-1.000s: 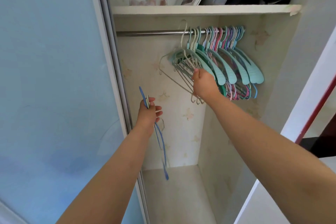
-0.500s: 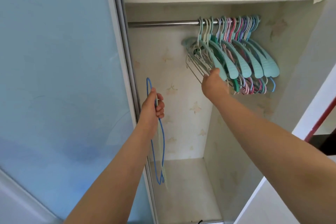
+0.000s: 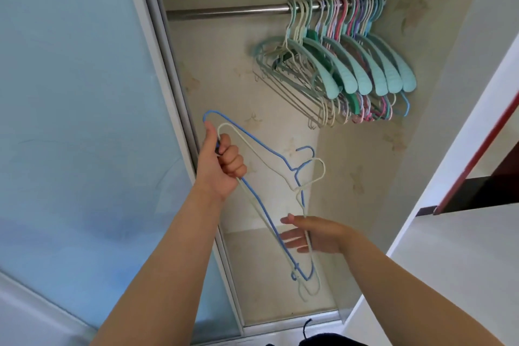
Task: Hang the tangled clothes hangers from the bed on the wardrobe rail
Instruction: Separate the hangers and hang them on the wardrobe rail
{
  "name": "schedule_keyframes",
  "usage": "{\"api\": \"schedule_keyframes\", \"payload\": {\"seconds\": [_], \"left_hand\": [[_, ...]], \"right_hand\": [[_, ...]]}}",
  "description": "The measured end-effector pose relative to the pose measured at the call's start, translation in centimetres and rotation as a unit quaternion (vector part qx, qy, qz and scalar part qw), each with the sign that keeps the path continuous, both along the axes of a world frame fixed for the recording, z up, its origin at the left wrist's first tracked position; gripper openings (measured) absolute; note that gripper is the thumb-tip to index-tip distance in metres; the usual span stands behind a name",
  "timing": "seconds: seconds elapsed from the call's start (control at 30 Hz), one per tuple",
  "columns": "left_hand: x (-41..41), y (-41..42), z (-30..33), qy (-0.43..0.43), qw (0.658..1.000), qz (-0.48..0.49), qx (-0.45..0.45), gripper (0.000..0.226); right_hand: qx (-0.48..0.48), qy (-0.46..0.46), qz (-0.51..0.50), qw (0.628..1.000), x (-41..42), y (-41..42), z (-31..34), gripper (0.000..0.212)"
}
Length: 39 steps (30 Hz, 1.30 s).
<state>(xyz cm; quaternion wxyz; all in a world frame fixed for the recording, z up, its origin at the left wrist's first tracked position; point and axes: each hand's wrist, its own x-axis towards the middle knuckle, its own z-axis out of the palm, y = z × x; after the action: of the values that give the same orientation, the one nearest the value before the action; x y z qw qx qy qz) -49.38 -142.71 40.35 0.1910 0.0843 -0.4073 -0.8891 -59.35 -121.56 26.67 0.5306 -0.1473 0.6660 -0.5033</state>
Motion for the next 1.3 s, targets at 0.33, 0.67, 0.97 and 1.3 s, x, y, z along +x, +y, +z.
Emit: {"api": "schedule_keyframes", "payload": {"seconds": [0.33,0.67,0.97,1.3], "left_hand": [[-2.6,1.8,-8.1,-0.421,0.876,0.099,-0.214,0.085],[-2.2,9.7,-10.4,-0.332,0.941,-0.038,-0.045,0.024],[-1.3,5.9,-11.9,-0.345,0.939,-0.009,-0.006,0.02],[0.0,4.7,-10.8,-0.357,0.928,-0.056,0.091,0.021]], "right_hand": [[-0.063,0.107,-0.212,0.969,1.2,1.2,1.0,0.026],[0.016,0.299,-0.081,0.951,4.4,-2.3,4.9,0.025],[0.156,0.239,-0.048,0.957,5.5,-2.5,4.8,0.02],[0.259,0.441,-0.141,0.848,5.0,-2.6,2.0,0.032]]}}
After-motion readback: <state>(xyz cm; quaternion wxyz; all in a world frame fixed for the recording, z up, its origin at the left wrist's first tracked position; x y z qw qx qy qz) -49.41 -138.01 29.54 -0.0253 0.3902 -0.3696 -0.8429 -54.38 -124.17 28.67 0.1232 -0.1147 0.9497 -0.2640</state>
